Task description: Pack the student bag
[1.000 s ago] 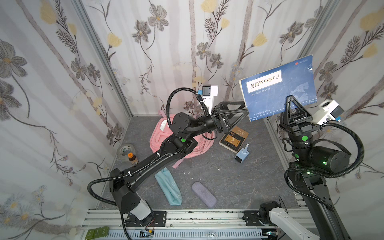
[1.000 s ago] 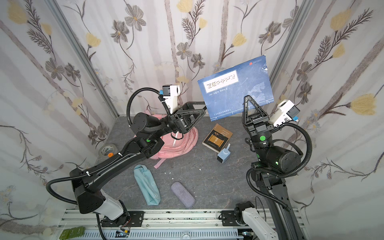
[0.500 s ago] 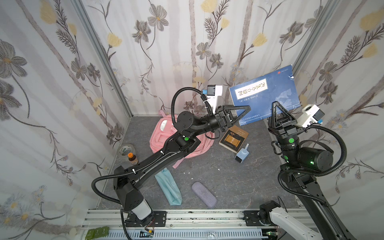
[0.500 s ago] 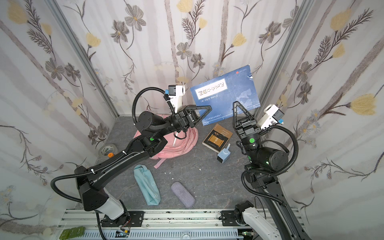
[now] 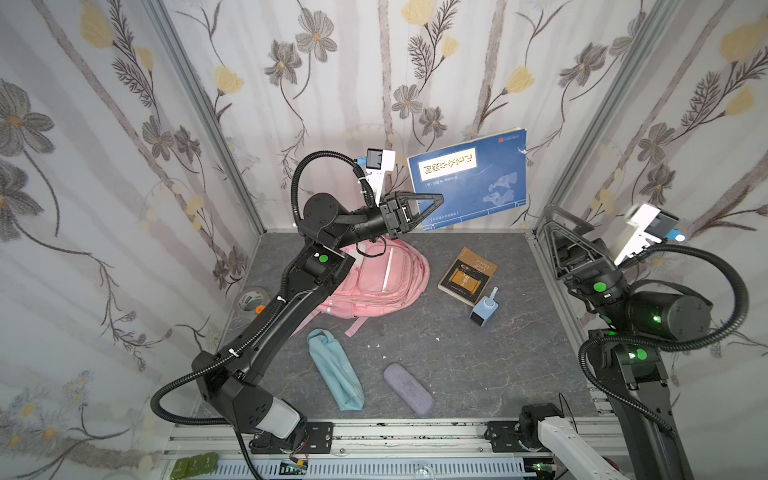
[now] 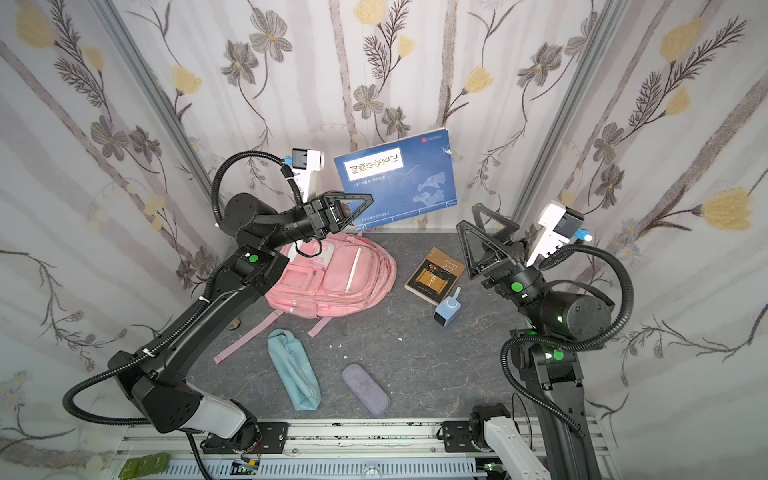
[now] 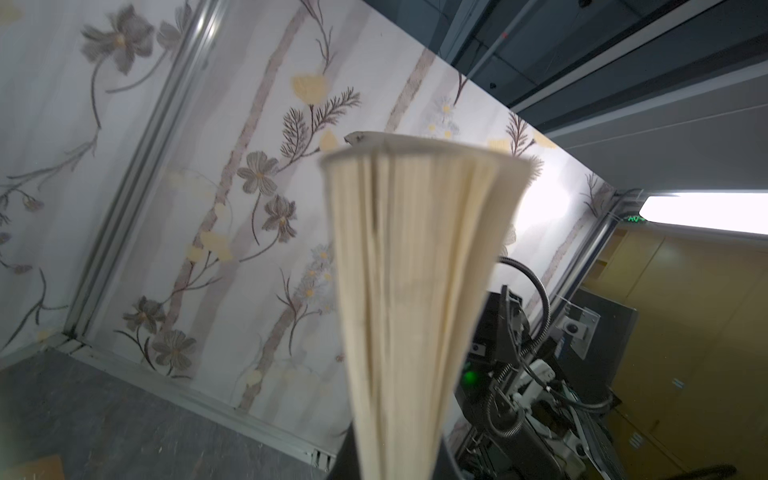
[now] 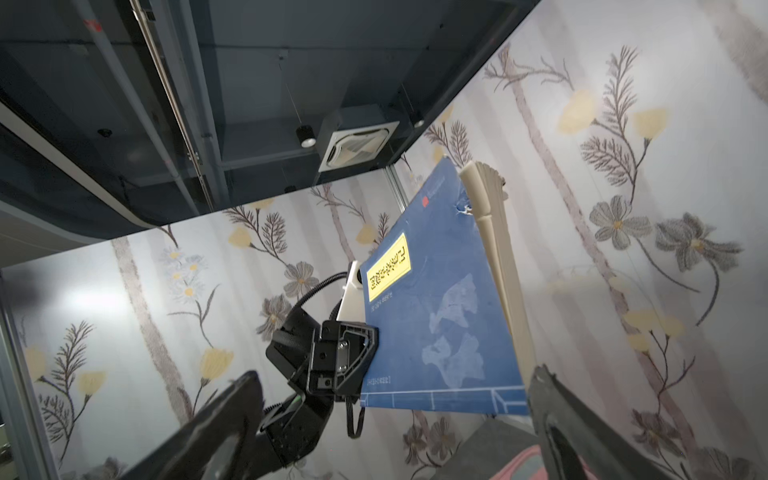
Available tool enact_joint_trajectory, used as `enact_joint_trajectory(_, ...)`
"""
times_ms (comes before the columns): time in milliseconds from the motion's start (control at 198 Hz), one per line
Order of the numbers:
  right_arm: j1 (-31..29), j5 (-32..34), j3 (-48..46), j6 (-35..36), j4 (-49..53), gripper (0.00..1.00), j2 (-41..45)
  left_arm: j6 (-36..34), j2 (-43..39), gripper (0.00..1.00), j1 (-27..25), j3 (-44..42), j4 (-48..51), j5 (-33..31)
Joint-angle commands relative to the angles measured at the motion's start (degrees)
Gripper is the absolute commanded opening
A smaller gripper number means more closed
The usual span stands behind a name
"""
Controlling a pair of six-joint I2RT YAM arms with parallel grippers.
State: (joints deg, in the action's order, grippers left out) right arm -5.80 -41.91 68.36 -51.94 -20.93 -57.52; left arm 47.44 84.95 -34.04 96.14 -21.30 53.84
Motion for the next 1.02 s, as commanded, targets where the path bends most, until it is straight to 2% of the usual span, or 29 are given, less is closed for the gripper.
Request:
enact_joint_trajectory(0, 0.69, -11.68, 1.37, 3.76, 5.51, 0.92, -1.52, -7.46, -2.06, 0.0, 0.84, 2.24, 12.93, 9.6)
enact_joint_trajectory(147, 0.88, -11.47, 3.01, 9.66, 11.62, 0.9, -2.54, -9.07, -3.69, 0.0, 1.83, 1.76, 16.16, 11.49)
enact_joint_trajectory(263, 0.88, -15.36, 2.77, 7.62, 8.22, 0.85, -3.81, -7.05, -3.5, 0.0, 1.99, 1.49, 15.53, 13.68)
enact_joint_trajectory(405, 0.26, -19.32, 2.35, 3.78, 1.91, 0.79, -4.28, 0.1, -1.92, 0.0, 1.98, 1.1, 9.51, 17.3)
enact_joint_trajectory(516, -0.97, -19.31, 1.54, 2.61, -0.8, 0.77, -3.76, 7.22, -0.98, 0.0, 1.97, -0.52, -0.14, 18.58)
enact_joint_trajectory(592, -2.66, -18.93, 0.78, 1.43, -2.55, 0.73, -3.8, 10.03, 0.02, 0.0, 1.9, -0.35, -2.15, 19.36)
enact_joint_trajectory(844, -10.49, -14.83, -0.37, 1.48, -3.23, 0.62, -5.15, 10.87, 1.77, 0.0, 1.42, 1.21, -1.37, 20.84)
enact_joint_trajectory(946, -11.93, -14.01, -0.42, 1.44, -3.73, 0.5, -5.51, 10.2, 2.02, 0.0, 1.26, 1.42, -0.12, 21.13)
enact_joint_trajectory(1011, -12.13, -13.99, -0.42, 1.41, -3.98, 0.35, -5.66, 9.63, 1.9, 0.0, 1.18, 1.27, 0.7, 21.37)
